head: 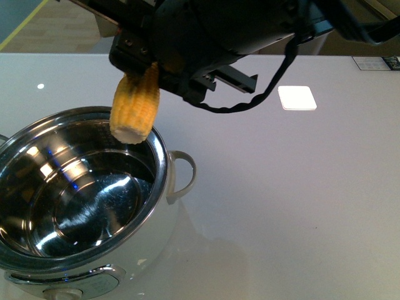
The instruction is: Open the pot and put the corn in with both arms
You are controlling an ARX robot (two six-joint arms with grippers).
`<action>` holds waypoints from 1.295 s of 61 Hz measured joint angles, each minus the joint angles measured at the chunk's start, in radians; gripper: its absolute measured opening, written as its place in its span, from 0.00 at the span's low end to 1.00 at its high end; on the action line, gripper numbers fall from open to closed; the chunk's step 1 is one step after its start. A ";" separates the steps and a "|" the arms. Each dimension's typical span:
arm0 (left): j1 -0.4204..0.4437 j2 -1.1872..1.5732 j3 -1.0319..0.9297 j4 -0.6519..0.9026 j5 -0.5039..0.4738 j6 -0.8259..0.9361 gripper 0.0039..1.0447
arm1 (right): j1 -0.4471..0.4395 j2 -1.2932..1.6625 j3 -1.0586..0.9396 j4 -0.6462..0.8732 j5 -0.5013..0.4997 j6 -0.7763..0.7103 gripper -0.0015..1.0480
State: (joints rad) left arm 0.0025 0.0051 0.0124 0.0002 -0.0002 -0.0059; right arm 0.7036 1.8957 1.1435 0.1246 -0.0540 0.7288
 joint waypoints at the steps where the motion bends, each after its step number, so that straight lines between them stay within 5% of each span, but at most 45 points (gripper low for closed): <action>1: 0.000 0.000 0.000 0.000 0.000 0.000 0.93 | 0.005 0.006 0.004 -0.002 0.000 0.005 0.16; 50: 0.000 0.000 0.000 0.000 0.000 0.000 0.93 | 0.111 0.234 0.135 -0.097 -0.034 0.085 0.14; 79: 0.000 0.000 0.000 0.000 0.000 0.000 0.93 | 0.102 0.214 0.095 -0.099 -0.016 0.067 0.87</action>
State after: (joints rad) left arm 0.0025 0.0051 0.0124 0.0002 -0.0002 -0.0059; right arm 0.8055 2.1101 1.2388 0.0257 -0.0700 0.7959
